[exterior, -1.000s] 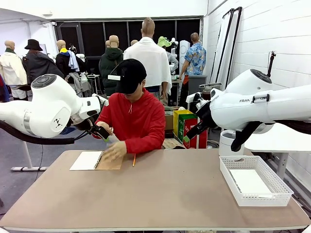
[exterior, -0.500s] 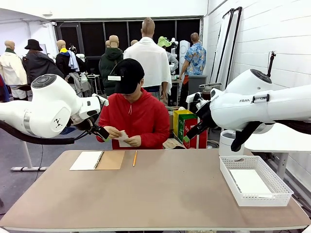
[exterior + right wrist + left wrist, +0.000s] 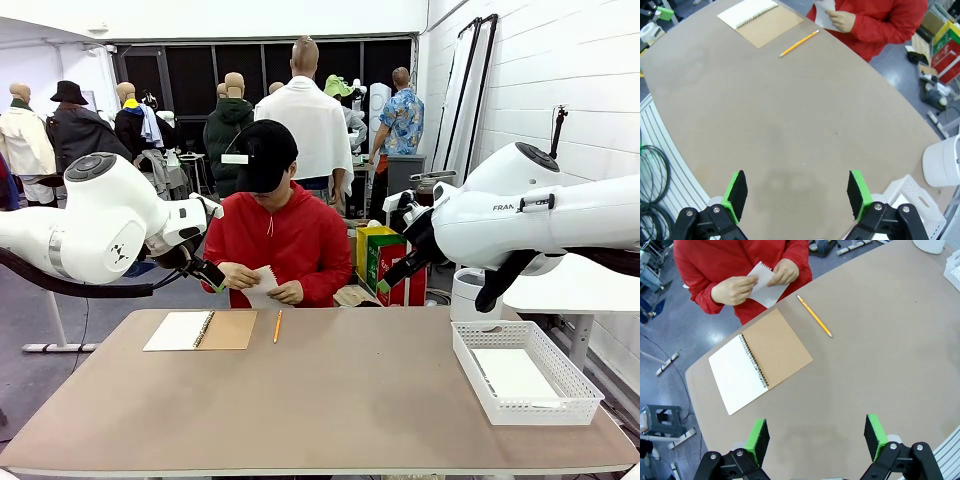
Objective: Sort the paper based on its condition.
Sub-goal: If a person hands you a paper, place it in the Organizing basket , and if it's crumpled, put it in the Trash can.
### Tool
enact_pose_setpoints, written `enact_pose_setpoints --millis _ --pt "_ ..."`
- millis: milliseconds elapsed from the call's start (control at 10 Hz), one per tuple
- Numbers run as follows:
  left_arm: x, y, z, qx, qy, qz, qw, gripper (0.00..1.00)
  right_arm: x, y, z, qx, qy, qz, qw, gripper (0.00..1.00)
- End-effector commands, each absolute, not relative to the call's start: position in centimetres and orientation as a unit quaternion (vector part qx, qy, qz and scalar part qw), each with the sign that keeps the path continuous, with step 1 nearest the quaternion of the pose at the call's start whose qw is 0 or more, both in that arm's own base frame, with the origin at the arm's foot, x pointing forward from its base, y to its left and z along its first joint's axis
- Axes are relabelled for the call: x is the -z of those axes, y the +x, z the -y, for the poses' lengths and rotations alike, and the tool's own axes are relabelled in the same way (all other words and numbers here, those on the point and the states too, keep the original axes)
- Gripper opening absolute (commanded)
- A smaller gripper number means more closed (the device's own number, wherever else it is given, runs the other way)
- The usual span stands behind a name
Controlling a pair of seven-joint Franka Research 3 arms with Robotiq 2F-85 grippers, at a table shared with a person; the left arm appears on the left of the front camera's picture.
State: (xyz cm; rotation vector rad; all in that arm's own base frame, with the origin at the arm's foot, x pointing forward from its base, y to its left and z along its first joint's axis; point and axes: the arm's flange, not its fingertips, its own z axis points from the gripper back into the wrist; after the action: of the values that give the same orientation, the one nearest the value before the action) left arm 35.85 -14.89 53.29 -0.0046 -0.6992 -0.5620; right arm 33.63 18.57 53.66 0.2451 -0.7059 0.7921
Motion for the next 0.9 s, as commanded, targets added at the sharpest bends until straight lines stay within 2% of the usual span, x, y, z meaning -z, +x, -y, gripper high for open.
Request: enact_pose_setpoints --millis 0,800 --pt "-53.21 35.81 14.86 0.273 -0.002 0.337 0.901 1.00 -53.60 33.62 -18.60 -0.375 0.117 0.335 0.857 1.00" --pt "-53.21 35.81 14.86 0.273 -0.002 0.337 0.901 1.00 -53.60 33.62 -18.60 -0.375 0.117 0.335 0.857 1.00"
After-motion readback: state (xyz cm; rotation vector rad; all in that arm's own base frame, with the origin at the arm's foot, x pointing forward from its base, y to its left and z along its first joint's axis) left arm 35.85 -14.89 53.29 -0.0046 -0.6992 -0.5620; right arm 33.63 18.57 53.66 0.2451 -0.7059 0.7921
